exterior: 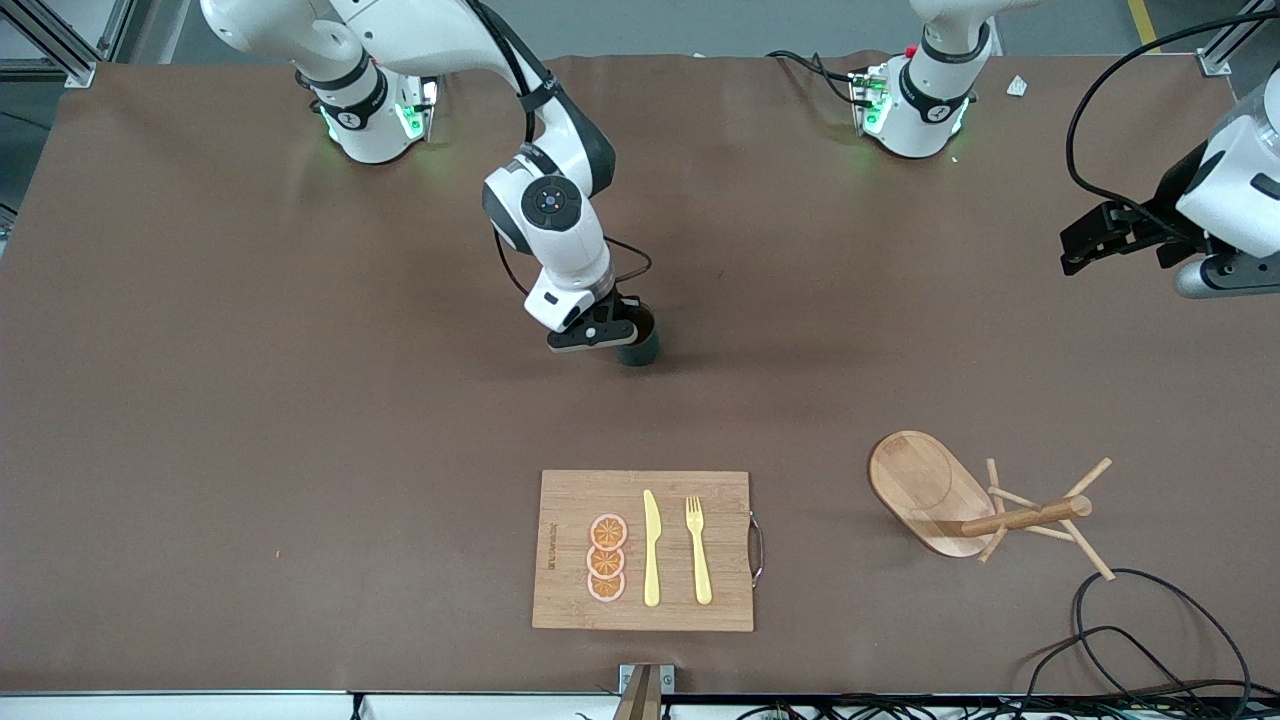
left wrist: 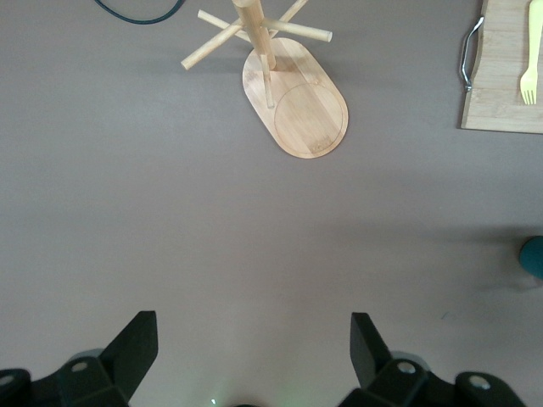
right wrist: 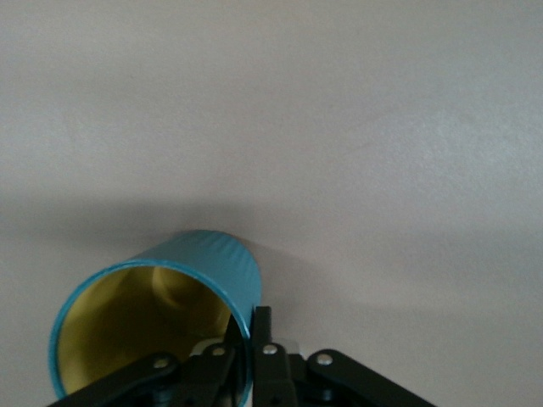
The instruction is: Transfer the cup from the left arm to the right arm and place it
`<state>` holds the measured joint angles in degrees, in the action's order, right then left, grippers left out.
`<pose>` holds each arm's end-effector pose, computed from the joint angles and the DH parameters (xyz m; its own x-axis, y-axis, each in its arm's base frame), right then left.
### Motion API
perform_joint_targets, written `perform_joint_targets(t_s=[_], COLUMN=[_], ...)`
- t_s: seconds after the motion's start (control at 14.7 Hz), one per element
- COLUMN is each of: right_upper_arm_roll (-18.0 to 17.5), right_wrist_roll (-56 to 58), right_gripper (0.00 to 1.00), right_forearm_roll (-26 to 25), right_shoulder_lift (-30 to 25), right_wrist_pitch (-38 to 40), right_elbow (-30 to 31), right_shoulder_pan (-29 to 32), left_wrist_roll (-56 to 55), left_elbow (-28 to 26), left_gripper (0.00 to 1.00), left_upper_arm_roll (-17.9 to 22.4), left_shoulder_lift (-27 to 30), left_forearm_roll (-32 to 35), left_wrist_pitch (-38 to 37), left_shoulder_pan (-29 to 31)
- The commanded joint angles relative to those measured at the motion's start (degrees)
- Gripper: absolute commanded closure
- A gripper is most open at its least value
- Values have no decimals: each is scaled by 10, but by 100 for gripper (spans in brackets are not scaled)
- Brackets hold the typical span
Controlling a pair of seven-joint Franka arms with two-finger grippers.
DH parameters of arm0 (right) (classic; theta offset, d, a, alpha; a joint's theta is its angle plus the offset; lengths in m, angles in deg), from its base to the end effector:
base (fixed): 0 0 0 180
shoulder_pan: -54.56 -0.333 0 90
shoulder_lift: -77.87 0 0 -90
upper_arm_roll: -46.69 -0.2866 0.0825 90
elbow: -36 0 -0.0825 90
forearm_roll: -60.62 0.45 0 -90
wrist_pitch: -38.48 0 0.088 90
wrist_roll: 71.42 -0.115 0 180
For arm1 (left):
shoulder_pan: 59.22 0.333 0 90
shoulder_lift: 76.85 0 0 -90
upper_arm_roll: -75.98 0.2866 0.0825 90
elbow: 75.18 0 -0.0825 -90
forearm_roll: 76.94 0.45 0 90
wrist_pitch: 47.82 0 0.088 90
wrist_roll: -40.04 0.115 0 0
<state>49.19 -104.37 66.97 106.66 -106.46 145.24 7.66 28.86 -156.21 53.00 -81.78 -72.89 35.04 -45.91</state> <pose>0.4819 0.4710 0.1618 0.9908 0.1152 0.0712 0.1225 -0.9864 -0.1094 0.6239 -0.0871 0.6100 0.9986 0.0349 -0.0392 0.0331 -0.9984 -0.0454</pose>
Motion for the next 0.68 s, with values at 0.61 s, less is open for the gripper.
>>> perform_joint_targets(t_s=[0.61], right_upper_arm_roll=[29], right_wrist_roll=[416], right_gripper=[100], right_forearm_roll=[-17], right_shoulder_lift=[-77], right_wrist_pitch=[131], right_elbow=[5], right_shoulder_pan=[110], left_wrist_roll=[13], left_elbow=[56], left_gripper=[0], left_upper_arm_roll=[-10], left_shoulder_lift=[-32], left_forearm_roll=[79], left_wrist_pitch=[-1], left_shoulder_pan=[-2])
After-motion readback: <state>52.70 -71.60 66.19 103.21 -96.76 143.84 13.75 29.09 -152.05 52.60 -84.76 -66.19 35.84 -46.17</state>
